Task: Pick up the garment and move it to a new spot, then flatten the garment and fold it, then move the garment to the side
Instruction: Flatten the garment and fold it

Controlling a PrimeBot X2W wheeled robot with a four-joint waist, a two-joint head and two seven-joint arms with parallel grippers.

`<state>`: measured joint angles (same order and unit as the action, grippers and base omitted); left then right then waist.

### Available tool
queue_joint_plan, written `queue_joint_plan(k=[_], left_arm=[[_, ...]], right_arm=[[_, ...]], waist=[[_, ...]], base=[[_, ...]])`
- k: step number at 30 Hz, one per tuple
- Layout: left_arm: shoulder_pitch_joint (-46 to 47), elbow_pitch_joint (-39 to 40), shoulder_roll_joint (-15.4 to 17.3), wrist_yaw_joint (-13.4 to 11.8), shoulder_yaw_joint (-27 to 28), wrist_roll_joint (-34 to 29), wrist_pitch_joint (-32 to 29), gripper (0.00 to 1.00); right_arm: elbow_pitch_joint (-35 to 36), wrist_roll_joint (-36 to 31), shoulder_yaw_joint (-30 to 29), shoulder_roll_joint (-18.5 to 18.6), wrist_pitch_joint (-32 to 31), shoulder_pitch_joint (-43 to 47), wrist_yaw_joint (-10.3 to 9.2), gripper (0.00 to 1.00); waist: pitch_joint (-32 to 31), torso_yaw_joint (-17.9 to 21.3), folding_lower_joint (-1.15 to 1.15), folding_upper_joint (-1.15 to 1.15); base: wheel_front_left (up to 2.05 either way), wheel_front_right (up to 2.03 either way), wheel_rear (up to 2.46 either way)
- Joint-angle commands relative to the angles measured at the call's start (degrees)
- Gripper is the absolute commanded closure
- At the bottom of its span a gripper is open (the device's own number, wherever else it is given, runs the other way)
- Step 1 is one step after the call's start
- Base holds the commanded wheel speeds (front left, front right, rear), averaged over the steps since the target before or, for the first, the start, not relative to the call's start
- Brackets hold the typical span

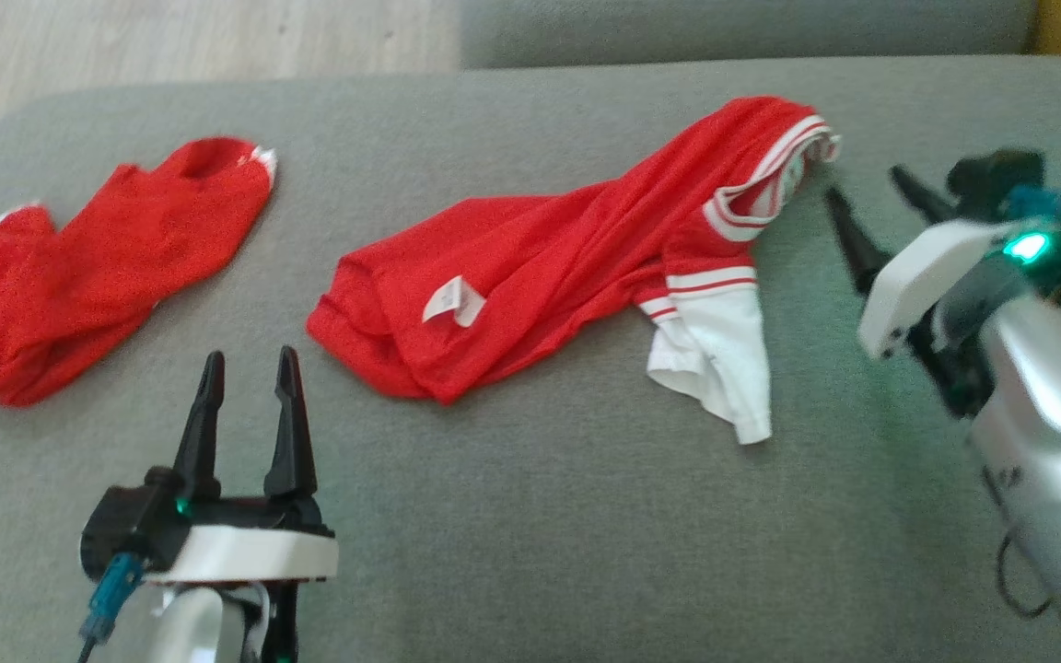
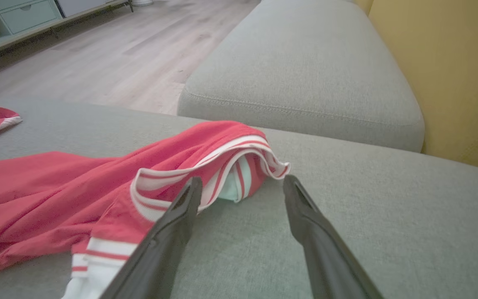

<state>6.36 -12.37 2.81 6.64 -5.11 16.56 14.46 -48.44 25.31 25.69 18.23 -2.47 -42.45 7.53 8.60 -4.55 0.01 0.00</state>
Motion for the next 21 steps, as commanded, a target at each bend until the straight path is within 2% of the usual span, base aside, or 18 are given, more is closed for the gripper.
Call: queue_joint_plan(k=[1,6,10,14,21], left_arm=[[0.5,1.9,0.5,0.3,2.5,-0.6,0.5,0.0],[-0.1,2.8,0.5,0.2,2.9,-0.7,0.5,0.0],[0.6,3.3,0.5,0.3,2.6,-0.9,0.5,0.0],[2.1,3.2,0.4,0.4,1.5,-1.0,0.5,0.0],[4.4,2.4,0.4,0.5,-0.5,-0.9,0.5,0.0]], right_arm=[[5.9,0.0,0.6,-1.2,0.9,2.2,-0.04,0.0],[17.2,-2.8,0.0,-5.1,-2.3,9.1,-0.04,0.0],[22.5,-8.5,-0.8,-9.5,-6.8,11.5,-0.04,0.0],[22.6,-15.6,-3.0,-12.7,-11.0,11.6,-0.04,0.0],[18.6,-24.0,-7.0,-14.9,-14.2,10.1,-0.04,0.0]], waist=[[-2.2,2.4,-0.01,0.0],[-1.7,3.5,-0.01,0.0],[0.0,3.2,-0.01,0.0],[2.1,1.6,-0.01,0.0],[4.9,-1.1,-0.01,0.0]], base=[[0.0,0.0,0.0],[0.0,0.0,0.0],[0.0,0.0,0.0],[0.0,0.0,0.0],[0.0,0.0,0.0]])
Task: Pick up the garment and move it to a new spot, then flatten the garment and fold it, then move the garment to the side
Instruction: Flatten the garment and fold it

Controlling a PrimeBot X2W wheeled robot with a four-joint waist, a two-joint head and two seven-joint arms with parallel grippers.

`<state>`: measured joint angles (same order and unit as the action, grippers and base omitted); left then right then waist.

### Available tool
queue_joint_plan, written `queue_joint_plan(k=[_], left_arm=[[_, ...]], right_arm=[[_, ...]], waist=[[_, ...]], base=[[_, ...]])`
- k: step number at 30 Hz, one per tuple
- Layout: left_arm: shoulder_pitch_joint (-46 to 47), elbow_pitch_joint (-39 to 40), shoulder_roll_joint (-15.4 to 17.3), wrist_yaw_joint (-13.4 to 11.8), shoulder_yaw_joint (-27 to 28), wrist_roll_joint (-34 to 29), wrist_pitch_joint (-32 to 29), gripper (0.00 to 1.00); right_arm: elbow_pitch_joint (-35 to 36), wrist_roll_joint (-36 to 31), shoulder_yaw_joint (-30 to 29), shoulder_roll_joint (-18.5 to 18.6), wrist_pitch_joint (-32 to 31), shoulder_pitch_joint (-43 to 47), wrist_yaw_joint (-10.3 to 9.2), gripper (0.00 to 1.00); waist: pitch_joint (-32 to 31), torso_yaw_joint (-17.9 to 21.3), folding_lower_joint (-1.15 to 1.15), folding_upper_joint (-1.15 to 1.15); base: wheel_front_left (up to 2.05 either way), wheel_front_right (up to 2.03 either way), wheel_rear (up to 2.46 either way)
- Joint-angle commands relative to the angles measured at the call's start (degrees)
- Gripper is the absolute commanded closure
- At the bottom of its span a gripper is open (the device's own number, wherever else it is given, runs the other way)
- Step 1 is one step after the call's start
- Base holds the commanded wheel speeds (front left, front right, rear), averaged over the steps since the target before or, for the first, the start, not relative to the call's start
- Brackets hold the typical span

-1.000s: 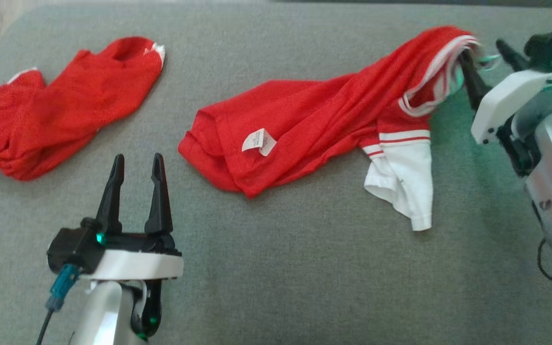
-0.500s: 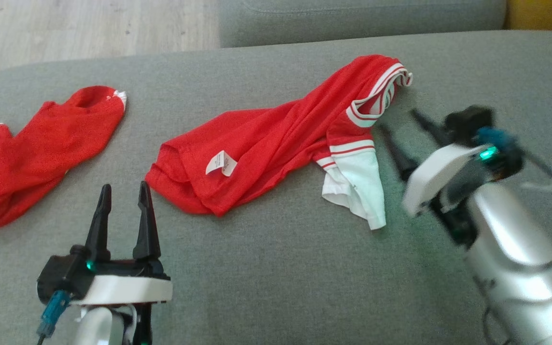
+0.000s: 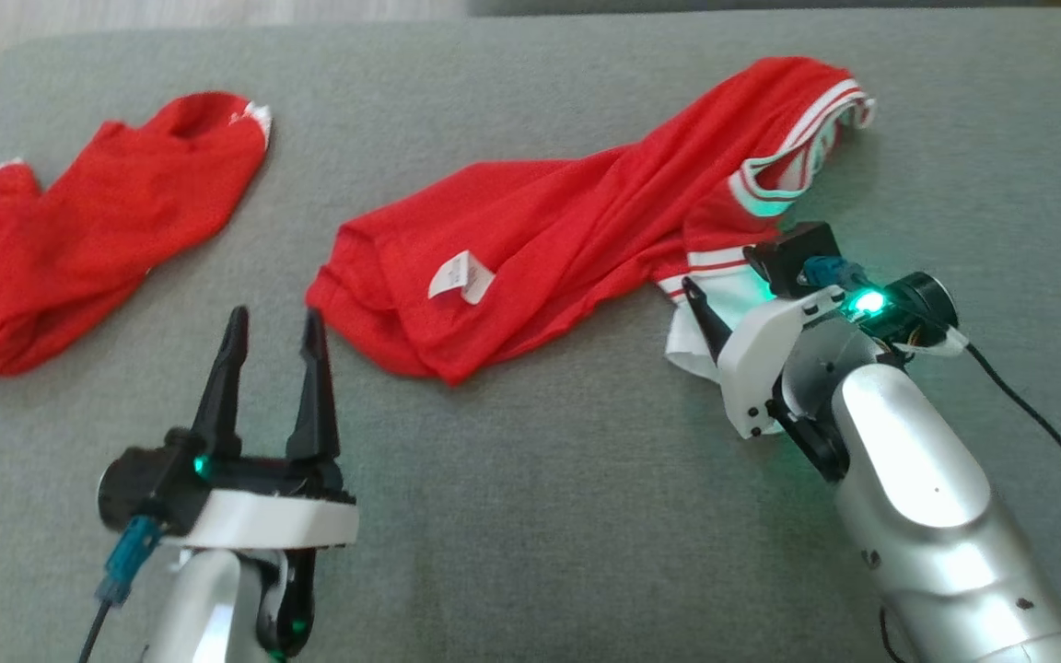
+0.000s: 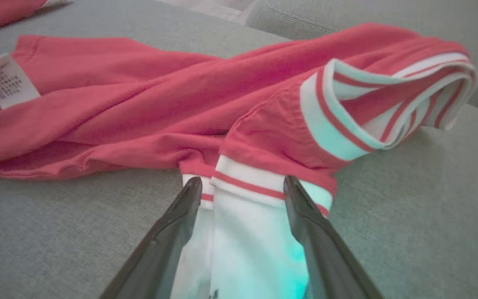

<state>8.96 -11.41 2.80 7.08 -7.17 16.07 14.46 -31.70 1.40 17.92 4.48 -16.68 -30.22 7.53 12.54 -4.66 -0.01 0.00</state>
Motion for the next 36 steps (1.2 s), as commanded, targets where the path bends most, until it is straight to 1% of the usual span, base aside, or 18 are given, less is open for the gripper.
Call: queue_joint_plan(k=[1,6,7,8,9,16,21,24,25,26,27,28,29,32,36], left_arm=[[2.2,1.3,0.4,0.1,1.3,-0.4,0.5,0.0],[3.3,0.7,0.3,0.2,0.7,-0.2,0.5,0.0],[3.5,0.5,0.3,0.2,0.6,-0.2,0.5,0.0],[3.6,0.4,0.3,0.2,0.5,-0.2,0.5,0.0],[3.7,0.3,0.3,0.2,0.5,-0.1,0.5,0.0],[3.0,0.0,0.4,0.2,1.3,-0.1,0.5,0.0],[2.1,0.1,0.7,0.2,2.2,-0.1,0.5,0.0],[1.3,0.4,0.9,0.2,2.7,-0.2,0.5,0.0],[1.2,0.5,0.9,0.2,2.8,-0.2,0.5,0.0],[1.0,0.5,0.9,0.2,2.8,-0.2,0.5,0.0],[0.9,0.5,0.9,0.2,2.9,-0.2,0.5,0.0],[0.7,0.5,1.0,0.2,3.0,-0.3,0.5,0.0],[0.6,0.6,1.0,0.2,3.0,-0.3,0.5,0.0],[0.2,0.5,1.1,0.2,3.0,-0.3,0.5,0.0],[-0.4,0.1,1.1,0.2,2.9,-0.4,0.5,0.0]], right_arm=[[1.2,-0.7,0.4,-1.3,0.2,-2.5,-0.04,0.0],[-1.4,-2.0,-0.4,-1.6,0.6,-4.0,-0.04,0.0],[-1.7,-2.1,-1.0,-1.6,0.8,-4.2,-0.04,0.16],[-1.7,-1.8,-1.6,-1.6,1.2,-4.3,-0.04,0.78],[-1.7,-1.4,-2.2,-1.6,1.8,-4.4,-0.04,1.0],[1.0,6.1,-6.9,-1.6,6.1,-2.0,-0.04,1.0],[5.0,11.3,-14.1,-1.6,8.8,3.0,-0.04,1.0],[6.8,12.0,-18.8,-1.6,9.1,6.2,-0.04,1.0],[7.3,10.7,-20.2,-1.6,9.4,7.1,-0.04,1.0],[7.9,9.4,-21.4,-1.6,9.5,8.0,-0.04,0.62],[8.2,8.3,-22.6,-1.6,9.6,8.7,-0.04,0.0],[8.9,4.2,-23.9,-1.6,9.9,9.9,-0.04,0.0],[9.3,2.6,-24.4,-1.6,10.3,10.3,-0.04,0.0],[10.5,-0.5,-25.1,-1.6,12.2,11.5,-0.04,0.0],[13.6,-3.6,-23.8,-1.6,17.5,13.6,-0.04,0.0]], waist=[[1.2,-1.2,0.01,0.0],[2.1,-2.0,0.01,0.0],[2.2,-2.1,0.01,0.0],[2.2,-2.2,0.01,0.0],[2.2,-2.2,0.01,0.0],[0.4,-0.5,0.01,0.0],[-1.2,1.6,0.01,0.0],[-1.8,2.9,0.01,0.0],[-1.9,3.2,0.01,0.0],[-2.0,3.5,0.01,0.0],[-2.1,3.7,0.01,0.0],[-2.4,4.1,0.01,0.0],[-2.5,4.3,0.01,0.0],[-3.0,4.7,0.01,0.0],[-4.2,4.8,0.01,0.0]], base=[[0.0,0.0,0.0],[0.0,0.0,0.0],[0.0,0.0,0.0],[0.0,0.0,0.0],[0.0,0.0,0.0],[0.0,0.0,0.0],[0.0,0.0,0.0],[0.0,0.0,0.0],[0.0,0.0,0.0],[0.0,0.0,0.0],[0.0,0.0,0.0],[0.0,0.0,0.0],[0.0,0.0,0.0],[0.0,0.0,0.0],[0.0,0.0,0.0]])
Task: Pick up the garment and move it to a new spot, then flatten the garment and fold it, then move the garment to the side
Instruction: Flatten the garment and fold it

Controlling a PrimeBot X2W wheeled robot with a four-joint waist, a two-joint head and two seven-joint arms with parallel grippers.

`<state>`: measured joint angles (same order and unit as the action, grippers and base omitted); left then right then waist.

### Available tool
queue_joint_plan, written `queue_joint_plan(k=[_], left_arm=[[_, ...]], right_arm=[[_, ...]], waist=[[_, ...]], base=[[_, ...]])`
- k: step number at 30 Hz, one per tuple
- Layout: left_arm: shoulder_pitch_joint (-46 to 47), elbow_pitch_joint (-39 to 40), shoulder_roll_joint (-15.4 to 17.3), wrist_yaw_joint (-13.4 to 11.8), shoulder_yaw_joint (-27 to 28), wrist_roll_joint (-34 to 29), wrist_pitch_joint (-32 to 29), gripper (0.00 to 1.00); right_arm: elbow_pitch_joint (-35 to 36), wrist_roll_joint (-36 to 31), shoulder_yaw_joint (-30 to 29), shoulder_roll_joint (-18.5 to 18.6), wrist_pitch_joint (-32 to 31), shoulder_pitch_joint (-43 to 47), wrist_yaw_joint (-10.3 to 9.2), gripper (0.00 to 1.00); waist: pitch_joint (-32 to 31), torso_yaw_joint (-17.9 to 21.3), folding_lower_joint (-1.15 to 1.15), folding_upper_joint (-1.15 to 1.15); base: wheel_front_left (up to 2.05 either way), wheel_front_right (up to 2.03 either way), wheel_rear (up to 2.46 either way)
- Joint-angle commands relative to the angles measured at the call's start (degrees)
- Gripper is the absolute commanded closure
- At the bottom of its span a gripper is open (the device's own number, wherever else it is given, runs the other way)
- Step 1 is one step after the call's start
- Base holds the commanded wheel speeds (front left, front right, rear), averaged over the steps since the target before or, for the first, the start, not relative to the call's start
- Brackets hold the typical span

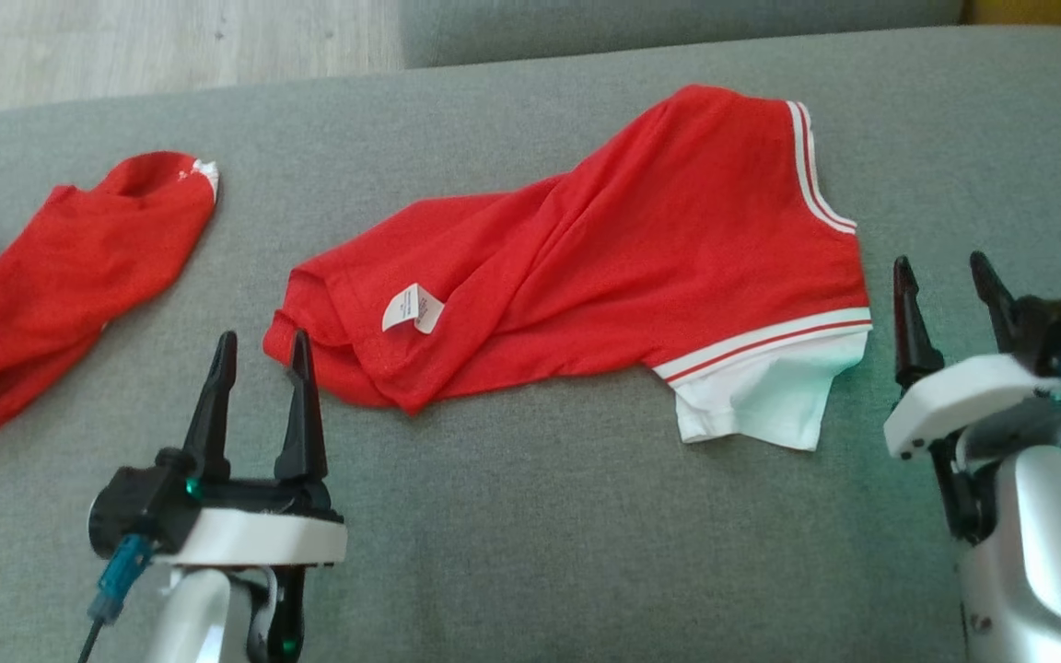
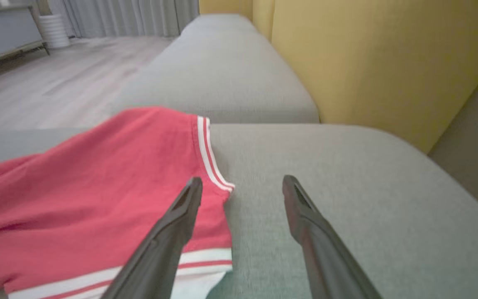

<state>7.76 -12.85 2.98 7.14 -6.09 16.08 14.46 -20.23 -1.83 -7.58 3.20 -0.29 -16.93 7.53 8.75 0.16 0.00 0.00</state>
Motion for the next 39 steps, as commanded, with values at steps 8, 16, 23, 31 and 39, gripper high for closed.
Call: queue_joint_plan(k=[8,16,23,31,39], left_arm=[[-0.7,0.9,0.9,0.2,1.3,-0.5,0.5,0.0],[-1.3,-2.9,1.0,0.3,-5.0,-1.9,-1.1,0.0],[5.2,-12.7,1.4,0.3,-12.9,-0.4,-4.9,0.0],[9.5,-21.4,1.0,-3.7,-11.1,1.3,-6.4,0.0],[11.8,-25.1,0.6,-6.3,-10.7,2.4,-6.6,0.0]], right_arm=[[6.3,0.0,7.6,0.2,5.9,8.2,-0.04,0.0],[11.3,3.4,10.4,-0.1,4.2,13.4,-0.04,0.0],[13.3,4.1,12.1,-0.2,2.2,13.0,-0.04,0.0],[13.5,4.8,13.4,-0.3,2.1,13.0,-0.04,0.0],[13.5,5.7,14.3,-0.3,2.3,12.7,-0.04,0.0]], waist=[[-2.9,-0.4,0.0,0.0],[-3.8,0.3,0.0,0.0],[-2.3,2.1,0.0,0.0],[-0.9,4.2,0.0,0.0],[-0.6,4.6,0.0,0.0]], base=[[0.0,0.0,0.0],[0.0,0.0,0.0],[0.0,0.0,0.0],[0.0,0.0,0.0],[0.0,0.0,0.0]])
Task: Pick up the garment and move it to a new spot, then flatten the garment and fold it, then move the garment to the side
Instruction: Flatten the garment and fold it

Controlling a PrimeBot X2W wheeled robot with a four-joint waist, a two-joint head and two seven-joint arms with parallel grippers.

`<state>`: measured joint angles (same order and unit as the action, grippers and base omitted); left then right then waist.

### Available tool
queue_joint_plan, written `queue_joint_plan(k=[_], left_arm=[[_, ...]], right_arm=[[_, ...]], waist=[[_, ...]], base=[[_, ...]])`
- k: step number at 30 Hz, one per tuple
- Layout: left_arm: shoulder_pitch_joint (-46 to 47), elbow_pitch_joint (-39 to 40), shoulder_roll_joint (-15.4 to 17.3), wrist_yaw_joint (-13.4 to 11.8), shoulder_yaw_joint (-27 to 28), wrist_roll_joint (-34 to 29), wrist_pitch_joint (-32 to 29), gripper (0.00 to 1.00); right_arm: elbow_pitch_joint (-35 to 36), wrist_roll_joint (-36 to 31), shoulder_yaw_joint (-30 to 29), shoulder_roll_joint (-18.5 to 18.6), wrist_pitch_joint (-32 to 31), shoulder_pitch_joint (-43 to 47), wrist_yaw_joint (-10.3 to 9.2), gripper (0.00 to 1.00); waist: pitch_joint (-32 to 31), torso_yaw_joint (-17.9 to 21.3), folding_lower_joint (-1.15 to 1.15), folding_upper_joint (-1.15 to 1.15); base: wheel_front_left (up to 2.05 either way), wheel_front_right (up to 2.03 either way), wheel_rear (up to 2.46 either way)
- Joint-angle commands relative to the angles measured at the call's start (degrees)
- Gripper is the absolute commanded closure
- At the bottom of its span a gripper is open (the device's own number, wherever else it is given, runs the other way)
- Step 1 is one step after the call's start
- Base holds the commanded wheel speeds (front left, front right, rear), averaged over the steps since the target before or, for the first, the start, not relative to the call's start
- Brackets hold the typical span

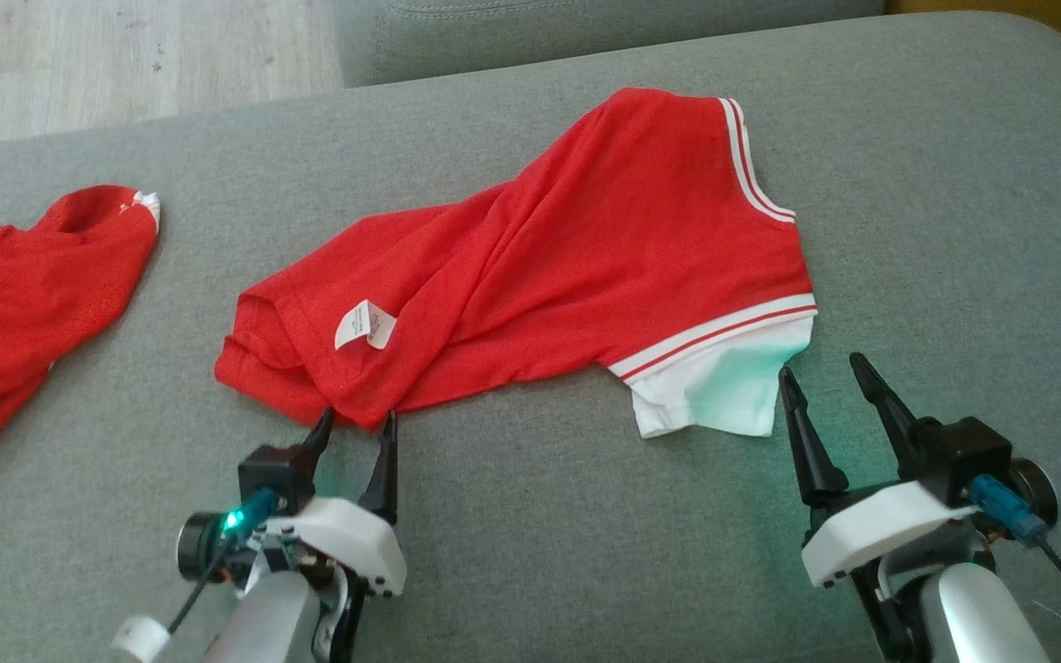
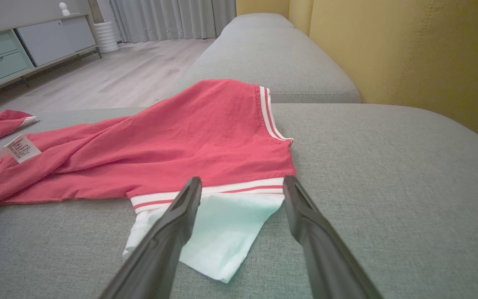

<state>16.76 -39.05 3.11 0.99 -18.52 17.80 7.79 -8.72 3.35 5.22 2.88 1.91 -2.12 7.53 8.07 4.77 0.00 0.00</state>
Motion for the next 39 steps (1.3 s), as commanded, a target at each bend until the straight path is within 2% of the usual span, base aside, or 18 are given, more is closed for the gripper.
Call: queue_joint_plan(k=[1,8,9,11,18,21,24,31,33,35,36,37,39], left_arm=[[3.2,0.9,0.4,-0.2,1.6,0.9,-0.1,0.0],[5.2,-0.9,0.1,1.1,0.8,2.8,-1.3,0.0],[5.6,-1.1,0.1,1.3,0.5,2.8,-1.3,0.16],[6.4,-1.3,0.0,1.8,-0.1,3.0,-1.1,1.0],[10.0,1.7,0.0,2.7,-0.2,4.0,3.5,1.0],[13.1,3.7,1.6,2.6,1.0,4.0,4.2,1.0],[18.2,4.4,5.4,2.9,2.3,3.6,2.8,1.0],[29.7,1.8,16.7,3.9,5.5,2.4,-0.5,1.0],[31.8,1.4,19.0,3.9,6.1,2.0,-0.6,1.0],[33.4,0.8,20.0,3.8,7.2,2.8,-0.6,1.0],[33.9,0.4,20.4,3.6,7.3,2.7,-0.8,0.79],[34.3,0.0,20.5,3.6,7.4,2.8,-1.1,0.0],[34.6,-0.5,20.0,4.1,7.5,4.1,-1.2,0.0]], right_arm=[[2.0,0.6,1.5,0.0,0.1,-2.1,-0.04,0.0],[2.0,0.8,1.7,0.0,0.1,-2.4,-0.04,0.0],[2.0,0.9,1.7,0.0,0.1,-2.5,-0.04,0.0],[2.0,1.0,1.6,0.0,0.2,-2.6,-0.04,0.0],[2.1,1.5,1.6,0.0,0.4,-2.9,-0.04,0.0],[2.5,1.7,2.0,0.0,0.6,-3.4,-0.04,0.0],[2.8,2.0,2.8,0.0,0.8,-4.3,-0.04,0.0],[1.9,3.7,5.8,0.0,2.1,-7.0,-0.04,0.0],[1.4,4.2,6.2,0.0,2.7,-7.6,-0.04,0.0],[0.7,4.6,6.5,0.0,3.3,-8.1,-0.04,0.0],[0.4,4.7,6.6,0.0,3.5,-8.4,-0.04,0.0],[0.1,4.9,6.7,0.0,3.7,-8.5,-0.04,0.0],[-0.5,5.1,6.6,0.0,4.0,-8.9,-0.04,0.0]], waist=[[0.1,0.0,0.0,0.0],[0.3,0.0,0.0,0.0],[0.4,0.1,0.0,0.0],[0.5,-0.1,0.0,0.0],[1.7,-0.6,0.0,0.0],[2.8,-0.2,0.0,0.0],[4.4,0.7,0.0,0.0],[8.0,5.1,0.0,0.0],[8.9,6.0,0.0,0.0],[9.6,6.5,0.0,0.0],[9.8,6.6,0.0,0.0],[10.0,6.7,0.0,0.0],[10.0,6.5,0.0,0.0]], base=[[0.0,0.0,0.0],[0.0,0.0,0.0],[0.0,0.0,0.0],[0.0,0.0,0.0],[0.0,0.0,0.0],[0.0,0.0,0.0],[0.0,0.0,0.0],[0.0,0.0,0.0],[0.0,0.0,0.0],[0.0,0.0,0.0],[0.0,0.0,0.0],[0.0,0.0,0.0],[0.0,0.0,0.0]])
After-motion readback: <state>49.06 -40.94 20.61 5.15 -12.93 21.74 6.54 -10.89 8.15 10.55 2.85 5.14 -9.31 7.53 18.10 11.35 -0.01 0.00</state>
